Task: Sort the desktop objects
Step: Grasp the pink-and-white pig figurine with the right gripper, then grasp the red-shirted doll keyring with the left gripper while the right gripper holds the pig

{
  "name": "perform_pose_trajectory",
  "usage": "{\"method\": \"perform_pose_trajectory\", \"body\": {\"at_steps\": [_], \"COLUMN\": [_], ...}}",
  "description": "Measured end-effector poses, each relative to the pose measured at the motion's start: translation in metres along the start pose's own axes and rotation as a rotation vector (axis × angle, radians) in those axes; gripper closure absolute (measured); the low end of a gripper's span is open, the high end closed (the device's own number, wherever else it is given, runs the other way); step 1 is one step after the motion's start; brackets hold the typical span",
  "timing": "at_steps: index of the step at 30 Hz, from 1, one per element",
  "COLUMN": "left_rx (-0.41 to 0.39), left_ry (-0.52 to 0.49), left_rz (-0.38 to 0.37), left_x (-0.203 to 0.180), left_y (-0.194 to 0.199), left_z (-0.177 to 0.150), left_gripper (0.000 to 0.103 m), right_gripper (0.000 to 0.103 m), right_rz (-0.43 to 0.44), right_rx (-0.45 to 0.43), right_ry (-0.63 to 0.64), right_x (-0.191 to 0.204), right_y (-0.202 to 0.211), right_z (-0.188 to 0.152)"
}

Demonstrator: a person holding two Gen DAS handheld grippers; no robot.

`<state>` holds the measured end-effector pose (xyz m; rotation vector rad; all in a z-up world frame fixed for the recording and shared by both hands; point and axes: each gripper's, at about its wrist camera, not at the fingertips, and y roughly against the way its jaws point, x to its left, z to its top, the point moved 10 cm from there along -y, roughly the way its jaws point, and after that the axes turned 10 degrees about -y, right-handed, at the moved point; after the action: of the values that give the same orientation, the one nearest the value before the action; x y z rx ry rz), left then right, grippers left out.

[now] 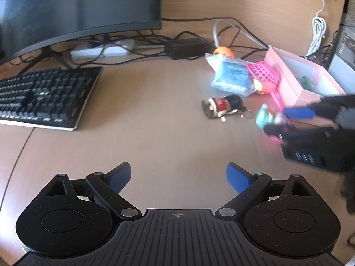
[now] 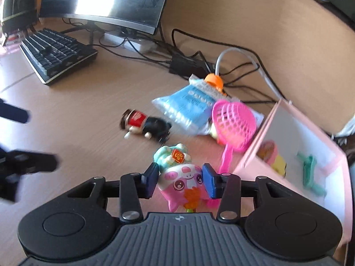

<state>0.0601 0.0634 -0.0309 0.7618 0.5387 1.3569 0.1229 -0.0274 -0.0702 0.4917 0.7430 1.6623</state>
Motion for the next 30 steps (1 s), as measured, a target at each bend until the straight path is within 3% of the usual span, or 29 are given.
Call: {"method": "perform_pose_trajectory", "body": {"at_steps": [6, 11, 15, 18, 20, 25, 29, 30], "left_rx": [-0.025, -0.029, 0.011, 0.030, 0.031, 0.045, 0.038, 0.040], "left_ry": [-0.034, -0.066, -0.019, -0.006, -0.027, -0.046, -0.063, -0.067], "left_rz": [-0.057, -0.096, -0.099, -0.094, -0.078, -0.049, -0.039, -0.041], "left_x": [-0.020, -0.039, -0.043, -0.046, -0.048, -0.048, -0.046, -0.046], "left_y": [-0.008, -0.028, -0.056, -0.074, -0.081, -0.086, -0.079, -0.076], "left_z": [0.015, 0.035, 0.055, 0.066, 0.070, 0.070, 0.065, 0.061], "left_gripper": [0.007, 0.006, 0.007, 0.007, 0.014, 0.036, 0.073, 0.076], "right_gripper": [0.060, 0.060, 0.060, 0.053, 0.047, 0.043, 0.041, 0.041], "right_rz": [0.016, -0.073, -0.122, -0.143, -0.157, -0.176, -0.173, -0.169], "right_rx": [0.038, 0.045, 0.032, 0.005, -0.012, -0.021, -0.022, -0.024], "right_ry": [-0.083, -0.160, -0.235, -0.279, -0.285, -0.290, -0.296, -0.294], "right_x": [-0.019, -0.053, -0.076, -0.088, -0.092, -0.100, -0.103, -0.103], "right_y": [0.038, 0.061, 0.073, 0.083, 0.090, 0.099, 0.099, 0.099], "right_z": [-0.036, -0.064, -0.074, -0.078, -0.079, -0.086, -0.088, -0.087]}}
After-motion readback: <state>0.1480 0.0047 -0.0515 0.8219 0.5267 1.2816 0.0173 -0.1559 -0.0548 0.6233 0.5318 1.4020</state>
